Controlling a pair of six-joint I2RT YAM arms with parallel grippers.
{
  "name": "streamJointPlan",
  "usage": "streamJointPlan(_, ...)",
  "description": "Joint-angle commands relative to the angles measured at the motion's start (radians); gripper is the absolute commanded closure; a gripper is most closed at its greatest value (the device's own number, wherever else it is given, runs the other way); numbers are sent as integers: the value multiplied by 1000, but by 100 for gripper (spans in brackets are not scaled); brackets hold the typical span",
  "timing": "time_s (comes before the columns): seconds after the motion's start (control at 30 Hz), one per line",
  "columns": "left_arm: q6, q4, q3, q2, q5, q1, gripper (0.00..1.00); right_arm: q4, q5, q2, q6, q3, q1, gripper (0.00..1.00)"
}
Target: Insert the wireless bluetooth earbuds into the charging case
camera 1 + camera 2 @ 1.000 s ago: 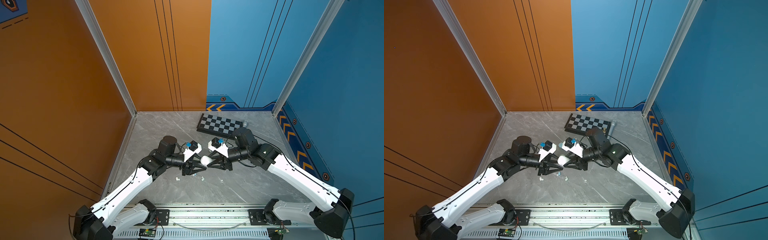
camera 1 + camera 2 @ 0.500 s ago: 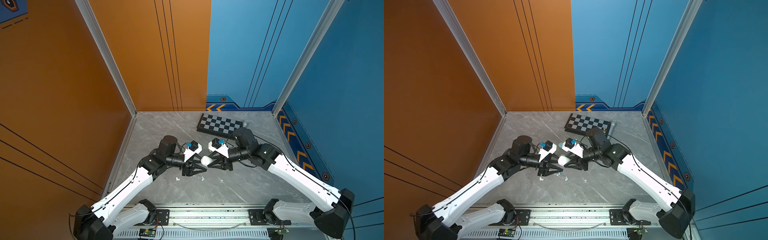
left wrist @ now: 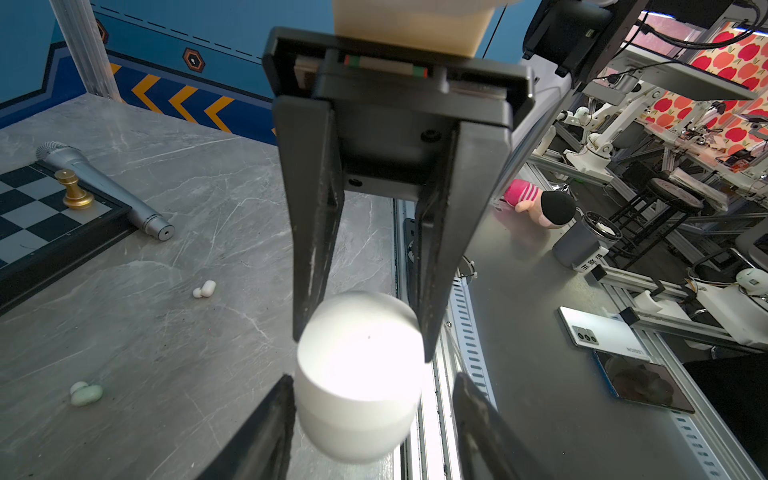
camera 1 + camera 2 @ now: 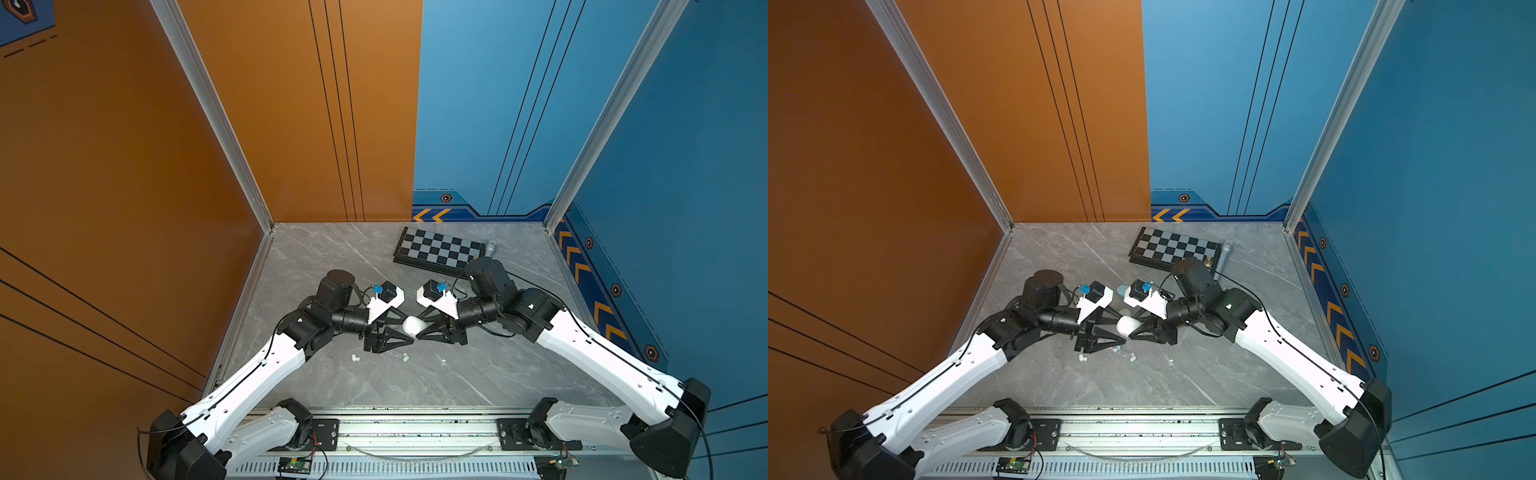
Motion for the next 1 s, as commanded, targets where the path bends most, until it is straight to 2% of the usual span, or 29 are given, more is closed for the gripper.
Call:
streamJointPlan(0.0, 30, 10, 33, 7, 15, -13, 41, -26, 4, -18, -14, 5, 4, 87)
streamJointPlan(0.53, 26, 1, 35, 18, 36, -21, 60, 19, 7, -8, 32, 12, 10, 88)
streamJointPlan(0.63, 27, 0, 31, 18, 35, -22, 60, 56, -9, -9, 72, 9, -6, 88)
streamJointPlan(0.8, 27, -1, 26, 12, 34, -22, 49, 82, -20, -13, 100, 5, -19, 88)
streamJointPlan(0.97, 29, -4, 23, 9, 37, -22, 46, 82, -23, -14, 103, 7, -18, 88)
